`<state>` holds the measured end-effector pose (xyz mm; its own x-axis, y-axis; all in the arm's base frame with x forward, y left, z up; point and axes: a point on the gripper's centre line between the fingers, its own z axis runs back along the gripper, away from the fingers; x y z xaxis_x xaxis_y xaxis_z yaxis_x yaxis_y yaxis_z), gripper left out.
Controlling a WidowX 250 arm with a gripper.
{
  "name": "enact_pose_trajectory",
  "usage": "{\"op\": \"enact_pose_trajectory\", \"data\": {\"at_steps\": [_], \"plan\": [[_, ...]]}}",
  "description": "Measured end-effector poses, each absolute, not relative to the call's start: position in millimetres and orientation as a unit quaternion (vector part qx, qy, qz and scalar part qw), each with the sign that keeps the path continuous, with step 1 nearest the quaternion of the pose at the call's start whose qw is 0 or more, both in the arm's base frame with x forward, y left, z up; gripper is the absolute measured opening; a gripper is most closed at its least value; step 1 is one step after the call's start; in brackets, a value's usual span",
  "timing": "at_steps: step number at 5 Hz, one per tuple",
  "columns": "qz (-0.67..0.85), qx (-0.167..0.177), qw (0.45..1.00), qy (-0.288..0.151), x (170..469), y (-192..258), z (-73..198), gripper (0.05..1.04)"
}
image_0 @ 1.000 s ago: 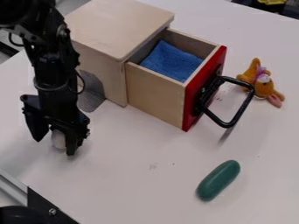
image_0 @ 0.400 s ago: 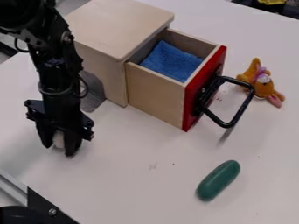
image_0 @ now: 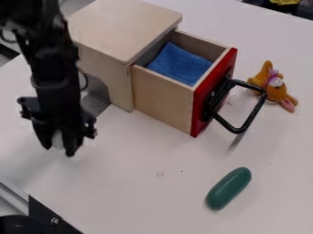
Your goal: Grab the white and black toy and put it into the drawer
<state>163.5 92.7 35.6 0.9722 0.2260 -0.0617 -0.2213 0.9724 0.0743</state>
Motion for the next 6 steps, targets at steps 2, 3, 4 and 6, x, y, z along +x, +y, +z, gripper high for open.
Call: {"op": "enact_pose_trajectory", "data": {"at_steps": [2, 3, 4, 6], "plan": [[0.054, 0.008, 0.998, -0.017, 212.0, 47.7, 98.8, 0.496], [0.027, 0.0, 0.999, -0.03, 246.7, 31.5, 109.7, 0.496], [0.01, -0.002, 0.999, -0.042, 281.2, 16.8, 116.3, 0.496], [-0.004, 0.005, 1.0, -0.031, 321.1, 3.5, 103.0, 0.496]]}}
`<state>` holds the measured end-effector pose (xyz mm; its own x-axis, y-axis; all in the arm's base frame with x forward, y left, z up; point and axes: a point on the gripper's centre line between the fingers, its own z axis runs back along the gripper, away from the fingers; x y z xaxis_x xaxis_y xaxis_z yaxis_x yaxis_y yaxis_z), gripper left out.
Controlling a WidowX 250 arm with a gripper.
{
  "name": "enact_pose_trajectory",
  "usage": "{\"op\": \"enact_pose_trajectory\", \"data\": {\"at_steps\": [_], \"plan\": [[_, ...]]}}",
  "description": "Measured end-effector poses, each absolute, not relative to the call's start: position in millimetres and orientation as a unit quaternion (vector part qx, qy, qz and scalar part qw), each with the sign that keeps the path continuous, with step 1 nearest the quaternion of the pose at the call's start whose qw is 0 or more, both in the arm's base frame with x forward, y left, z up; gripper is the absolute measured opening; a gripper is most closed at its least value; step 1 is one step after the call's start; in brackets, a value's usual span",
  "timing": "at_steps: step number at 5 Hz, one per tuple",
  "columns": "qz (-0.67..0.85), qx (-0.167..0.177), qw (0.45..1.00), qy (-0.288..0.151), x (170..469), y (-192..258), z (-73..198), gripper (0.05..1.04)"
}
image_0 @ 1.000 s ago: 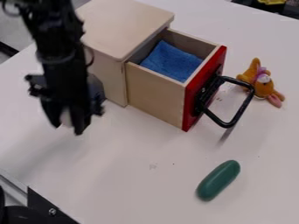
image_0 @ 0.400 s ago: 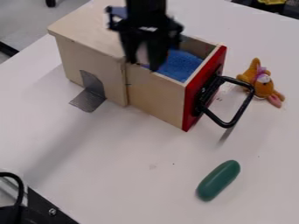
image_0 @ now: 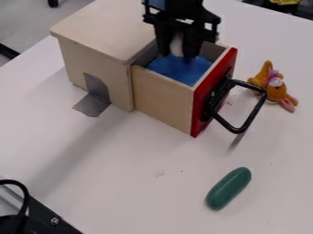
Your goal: Grab the white and black toy and put it into the drawer
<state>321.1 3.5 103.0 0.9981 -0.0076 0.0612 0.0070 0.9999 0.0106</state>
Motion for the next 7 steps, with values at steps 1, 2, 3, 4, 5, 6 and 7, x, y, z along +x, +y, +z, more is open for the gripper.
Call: {"op": "enact_pose_trajectory", "data": {"at_steps": [1, 2, 3, 4, 5, 6, 7], "plan": [[-0.018, 0.019, 1.0, -0.014, 325.9, -2.6, 90.4, 0.549], [-0.016, 0.02, 1.0, -0.005, 326.9, -2.2, 81.7, 0.858], [-0.025, 0.022, 0.999, -0.002, 325.9, -6.0, 81.8, 1.005], [-0.035, 0.03, 0.999, 0.0, 320.8, -10.3, 91.8, 0.999], [-0.04, 0.029, 0.998, -0.031, 313.9, -17.7, 124.8, 0.999], [-0.025, 0.016, 0.998, -0.049, 298.1, -20.1, 150.4, 0.999], [-0.005, 0.002, 0.999, -0.05, 282.4, -19.2, 158.8, 0.999]]}}
